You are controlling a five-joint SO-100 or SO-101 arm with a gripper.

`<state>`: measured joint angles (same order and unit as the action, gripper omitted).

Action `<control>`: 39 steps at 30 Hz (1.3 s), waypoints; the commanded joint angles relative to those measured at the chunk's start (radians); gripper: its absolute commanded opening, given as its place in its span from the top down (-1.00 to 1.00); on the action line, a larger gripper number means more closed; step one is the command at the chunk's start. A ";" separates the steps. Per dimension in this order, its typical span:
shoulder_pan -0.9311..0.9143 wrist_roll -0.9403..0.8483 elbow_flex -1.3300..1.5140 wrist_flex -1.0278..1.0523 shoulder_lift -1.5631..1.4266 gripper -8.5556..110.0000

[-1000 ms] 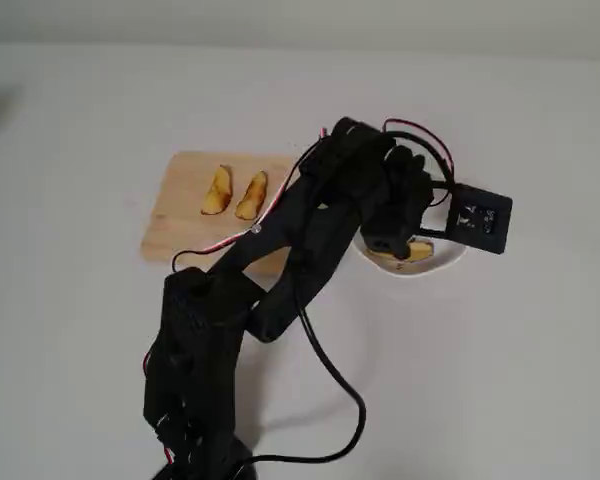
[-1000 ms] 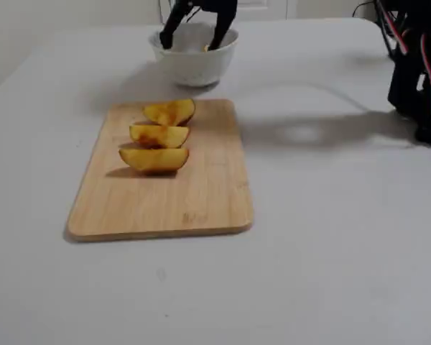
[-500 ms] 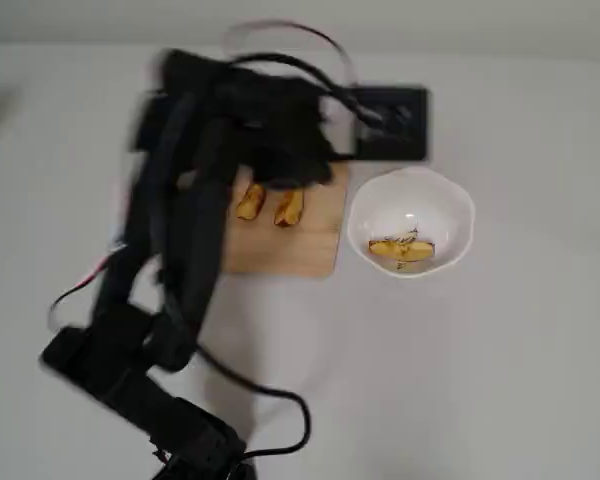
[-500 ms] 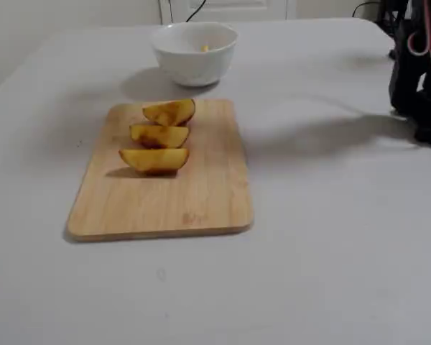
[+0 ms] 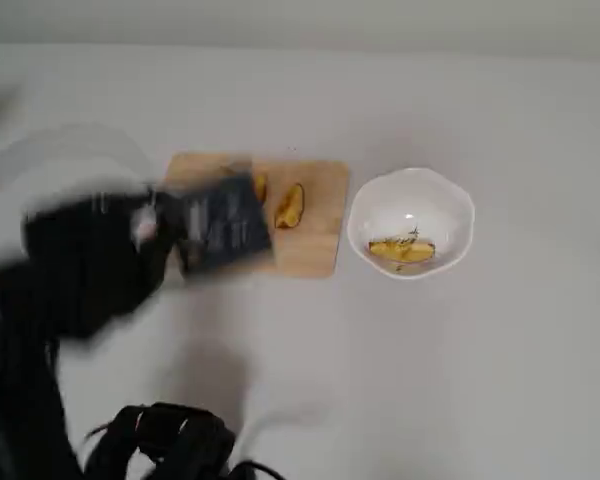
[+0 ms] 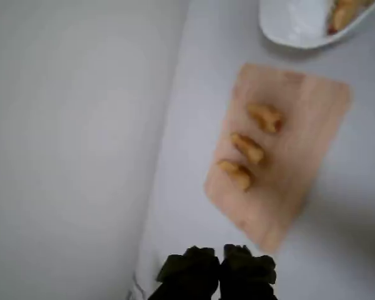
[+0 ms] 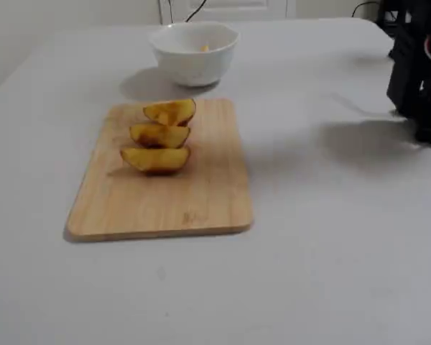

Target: Pick up the leftmost apple slice from the cutting board and place it into the bowl

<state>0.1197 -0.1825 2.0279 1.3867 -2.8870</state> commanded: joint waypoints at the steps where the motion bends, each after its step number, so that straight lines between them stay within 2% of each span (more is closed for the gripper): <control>1: -0.015 0.006 0.411 -0.135 -0.377 0.86; 8: -0.043 0.043 0.788 -0.247 -0.437 0.86; 16: -0.063 0.110 1.006 -0.284 -0.437 0.86; 23: -0.080 0.132 1.011 -0.287 -0.437 0.85; 25: -0.078 0.130 1.011 -0.287 -0.437 0.79; 39: -0.083 0.133 1.011 -0.287 -0.437 0.80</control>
<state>0.0476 -0.0537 3.0388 1.1213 -3.3149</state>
